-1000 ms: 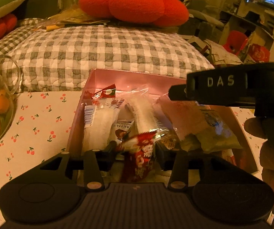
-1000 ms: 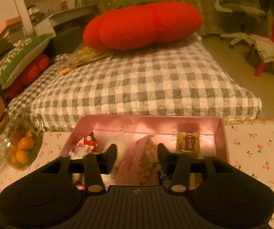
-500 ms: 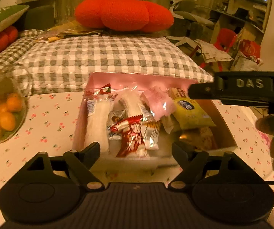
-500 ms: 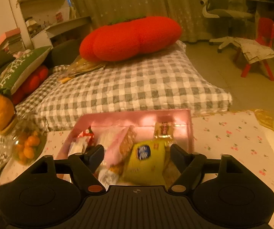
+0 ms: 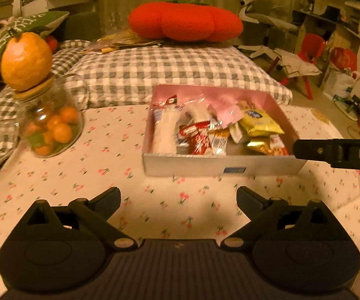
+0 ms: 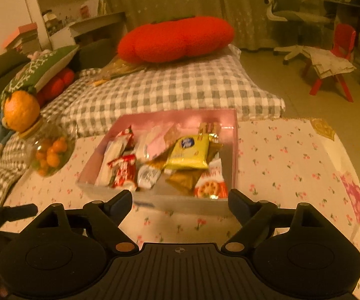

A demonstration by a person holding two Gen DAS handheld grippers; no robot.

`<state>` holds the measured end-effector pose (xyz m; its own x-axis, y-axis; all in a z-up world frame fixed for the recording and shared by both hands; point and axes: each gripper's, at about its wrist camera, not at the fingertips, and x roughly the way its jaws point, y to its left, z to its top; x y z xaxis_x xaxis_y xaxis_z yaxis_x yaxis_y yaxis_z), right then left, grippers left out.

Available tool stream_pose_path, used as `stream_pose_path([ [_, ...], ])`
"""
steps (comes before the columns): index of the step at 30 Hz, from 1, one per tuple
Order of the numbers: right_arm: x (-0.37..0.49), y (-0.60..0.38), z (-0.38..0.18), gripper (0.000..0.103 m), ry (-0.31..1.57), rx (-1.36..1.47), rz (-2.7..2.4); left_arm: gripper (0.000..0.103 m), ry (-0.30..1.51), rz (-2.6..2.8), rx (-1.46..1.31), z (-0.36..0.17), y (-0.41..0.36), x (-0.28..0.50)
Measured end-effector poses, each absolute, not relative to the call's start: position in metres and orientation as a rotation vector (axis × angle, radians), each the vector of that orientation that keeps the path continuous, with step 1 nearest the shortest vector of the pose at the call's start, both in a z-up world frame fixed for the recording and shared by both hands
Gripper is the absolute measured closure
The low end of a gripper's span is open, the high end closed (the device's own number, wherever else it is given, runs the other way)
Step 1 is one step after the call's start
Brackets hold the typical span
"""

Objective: Organize snacks

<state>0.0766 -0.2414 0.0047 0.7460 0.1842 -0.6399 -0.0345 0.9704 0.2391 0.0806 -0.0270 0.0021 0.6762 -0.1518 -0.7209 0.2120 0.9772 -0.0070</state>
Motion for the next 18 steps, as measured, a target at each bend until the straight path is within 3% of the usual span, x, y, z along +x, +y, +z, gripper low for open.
stream_pose_path([
  [18,0.034,-0.217,0.01,0.011,0.788,0.087,0.076,0.001,0.912,-0.112,0.022,0.011,-0.017,0.061],
])
